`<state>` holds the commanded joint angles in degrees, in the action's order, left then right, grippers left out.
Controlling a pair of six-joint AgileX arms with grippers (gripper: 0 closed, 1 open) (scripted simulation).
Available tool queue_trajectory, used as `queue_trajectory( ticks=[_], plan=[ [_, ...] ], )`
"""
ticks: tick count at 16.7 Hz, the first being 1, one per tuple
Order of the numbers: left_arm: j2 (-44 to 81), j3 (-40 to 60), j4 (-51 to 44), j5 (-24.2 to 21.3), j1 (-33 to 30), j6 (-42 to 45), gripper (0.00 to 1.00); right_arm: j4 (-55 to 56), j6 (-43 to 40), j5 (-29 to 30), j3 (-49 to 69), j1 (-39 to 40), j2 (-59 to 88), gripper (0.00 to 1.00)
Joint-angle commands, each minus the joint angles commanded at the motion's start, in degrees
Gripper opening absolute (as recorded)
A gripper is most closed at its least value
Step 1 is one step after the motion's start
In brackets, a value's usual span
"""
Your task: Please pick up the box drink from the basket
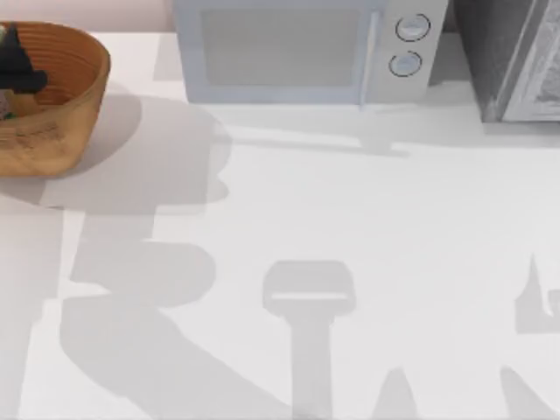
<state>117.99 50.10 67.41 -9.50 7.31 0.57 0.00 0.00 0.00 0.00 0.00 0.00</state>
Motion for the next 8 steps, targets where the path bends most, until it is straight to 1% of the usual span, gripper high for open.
queue_trajectory(
  ticks=[5,8],
  plan=[
    [-1.4,0.0,-0.2,0.0,0.4,0.2,0.0,0.0,0.0,0.0,0.0,0.0,0.0,1.0],
    [-4.0,1.8,-4.2,0.0,0.3,0.2,0.0,0.0,0.0,0.0,0.0,0.0,0.0,1.0]
  ],
)
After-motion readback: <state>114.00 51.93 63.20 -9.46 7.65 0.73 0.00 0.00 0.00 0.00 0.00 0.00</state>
